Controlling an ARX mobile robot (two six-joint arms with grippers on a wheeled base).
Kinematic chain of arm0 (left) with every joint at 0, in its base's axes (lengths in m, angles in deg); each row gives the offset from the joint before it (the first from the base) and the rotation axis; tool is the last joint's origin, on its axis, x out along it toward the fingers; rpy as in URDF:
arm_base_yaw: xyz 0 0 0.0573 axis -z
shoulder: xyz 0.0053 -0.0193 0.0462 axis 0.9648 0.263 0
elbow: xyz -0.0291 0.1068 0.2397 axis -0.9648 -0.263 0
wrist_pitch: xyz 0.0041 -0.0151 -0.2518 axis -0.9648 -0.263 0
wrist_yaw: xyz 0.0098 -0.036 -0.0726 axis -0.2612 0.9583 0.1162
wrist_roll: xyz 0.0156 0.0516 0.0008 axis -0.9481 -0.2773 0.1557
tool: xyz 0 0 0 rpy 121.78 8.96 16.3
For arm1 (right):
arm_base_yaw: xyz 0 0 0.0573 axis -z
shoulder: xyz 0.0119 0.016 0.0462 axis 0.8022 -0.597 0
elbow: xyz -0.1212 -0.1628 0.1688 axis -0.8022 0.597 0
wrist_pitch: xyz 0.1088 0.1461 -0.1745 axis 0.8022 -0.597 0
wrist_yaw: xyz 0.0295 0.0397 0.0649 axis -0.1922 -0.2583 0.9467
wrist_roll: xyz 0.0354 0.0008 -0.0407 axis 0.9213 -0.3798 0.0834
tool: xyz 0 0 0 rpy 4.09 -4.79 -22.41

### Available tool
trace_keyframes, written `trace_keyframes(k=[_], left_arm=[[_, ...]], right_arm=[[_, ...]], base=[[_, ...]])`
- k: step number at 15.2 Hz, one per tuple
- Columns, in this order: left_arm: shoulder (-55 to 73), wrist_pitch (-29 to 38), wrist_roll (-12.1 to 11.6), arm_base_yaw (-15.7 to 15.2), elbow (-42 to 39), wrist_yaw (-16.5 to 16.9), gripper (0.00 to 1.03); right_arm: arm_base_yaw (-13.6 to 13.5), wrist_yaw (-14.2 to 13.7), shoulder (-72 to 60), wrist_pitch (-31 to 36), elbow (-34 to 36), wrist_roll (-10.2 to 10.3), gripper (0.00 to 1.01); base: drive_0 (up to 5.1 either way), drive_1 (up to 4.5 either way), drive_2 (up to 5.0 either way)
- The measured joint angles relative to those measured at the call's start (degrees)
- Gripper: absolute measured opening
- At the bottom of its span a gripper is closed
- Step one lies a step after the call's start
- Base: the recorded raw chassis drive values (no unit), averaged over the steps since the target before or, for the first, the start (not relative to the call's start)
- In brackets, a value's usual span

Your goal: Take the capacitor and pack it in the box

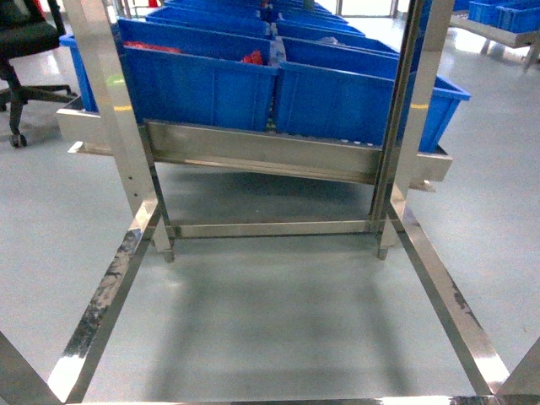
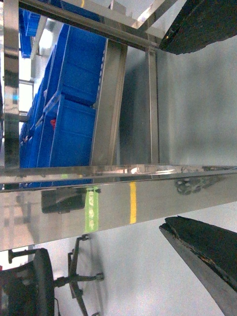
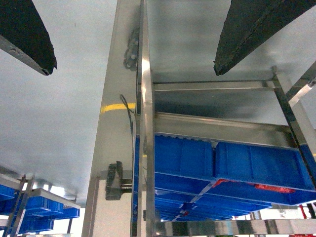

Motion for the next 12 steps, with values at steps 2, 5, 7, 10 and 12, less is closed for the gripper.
trace_keyframes(k=[2,5,7,10,12], left_arm=[[0.0,0.0,0.0,0.0,0.0,0.0,0.98],[0.0,0.0,0.0,-0.02,0.0,0.0,0.98],[0.0,0.0,0.0,0.0,0.0,0.0,0.98],[0.0,0.0,0.0,0.0,0.0,0.0,0.98],[0.0,0.0,0.0,0.0,0.0,0.0,0.98]], right_arm=[[0.0,0.0,0.0,0.0,0.0,0.0,0.98],[0.0,0.0,0.0,0.0,0.0,0.0,0.98],[0.0,0.0,0.0,0.0,0.0,0.0,0.98],[0.0,0.0,0.0,0.0,0.0,0.0,0.98],[0.0,0.0,0.0,0.0,0.0,0.0,0.98]], base=[[0.0,0.0,0.0],[0.0,0.0,0.0],[0.0,0.0,0.0],[0.0,0.0,0.0],[0.0,0.0,0.0]])
